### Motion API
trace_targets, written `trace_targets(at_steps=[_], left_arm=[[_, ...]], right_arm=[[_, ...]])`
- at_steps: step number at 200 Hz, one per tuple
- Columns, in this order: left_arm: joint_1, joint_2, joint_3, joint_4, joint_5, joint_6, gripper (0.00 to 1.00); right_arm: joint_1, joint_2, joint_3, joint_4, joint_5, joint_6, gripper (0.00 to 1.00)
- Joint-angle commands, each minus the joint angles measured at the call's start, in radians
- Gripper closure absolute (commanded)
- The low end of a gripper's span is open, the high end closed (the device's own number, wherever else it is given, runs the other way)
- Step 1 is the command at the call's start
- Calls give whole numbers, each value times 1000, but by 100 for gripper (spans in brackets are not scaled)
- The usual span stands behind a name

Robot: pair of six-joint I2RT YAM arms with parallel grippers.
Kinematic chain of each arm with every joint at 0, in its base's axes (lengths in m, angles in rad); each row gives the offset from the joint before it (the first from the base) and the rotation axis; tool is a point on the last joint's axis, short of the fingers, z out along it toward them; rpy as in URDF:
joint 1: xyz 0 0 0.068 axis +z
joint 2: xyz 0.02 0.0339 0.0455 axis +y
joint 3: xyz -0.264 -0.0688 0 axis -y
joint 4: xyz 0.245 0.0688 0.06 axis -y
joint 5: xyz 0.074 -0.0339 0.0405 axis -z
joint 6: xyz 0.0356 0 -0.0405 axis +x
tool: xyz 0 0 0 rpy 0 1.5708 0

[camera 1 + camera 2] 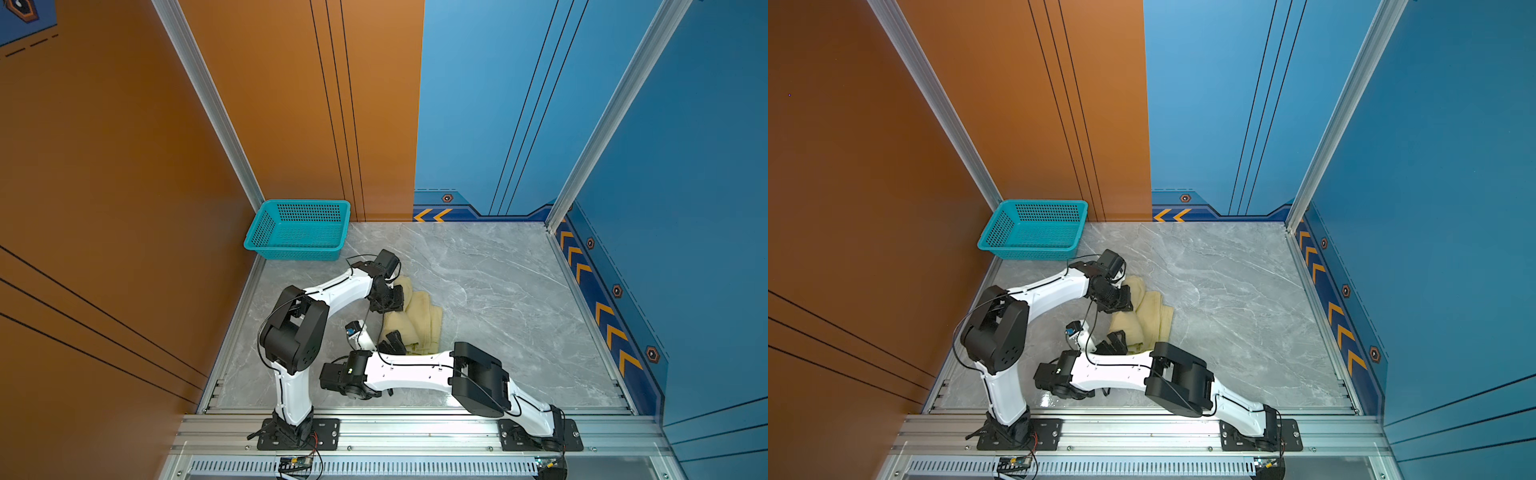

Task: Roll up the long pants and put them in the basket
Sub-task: Roll the long pant at the center of the board.

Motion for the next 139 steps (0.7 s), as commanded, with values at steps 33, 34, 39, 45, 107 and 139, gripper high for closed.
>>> trace_targets(at_steps=[33, 34, 39, 45, 107, 139], left_arm=[[4, 10, 0, -99, 58, 15, 100], [4, 10, 0, -98, 59, 16, 100], [6, 10, 1, -99, 60, 16, 100], [10, 9, 3, -99, 60, 16, 100], [37, -13, 9, -96, 71, 15, 100], [79, -68, -8, -86, 37, -33, 100]], right_arm=[[-46, 60, -2, -203, 127, 98, 0], [-46, 61, -2, -205, 129, 98, 0], [-44, 63, -7, -216, 140, 107, 0], [-45, 65, -12, -224, 146, 113, 0], [-77, 96, -33, -201, 111, 72, 53], [-86, 28, -122, -104, 78, -18, 73]])
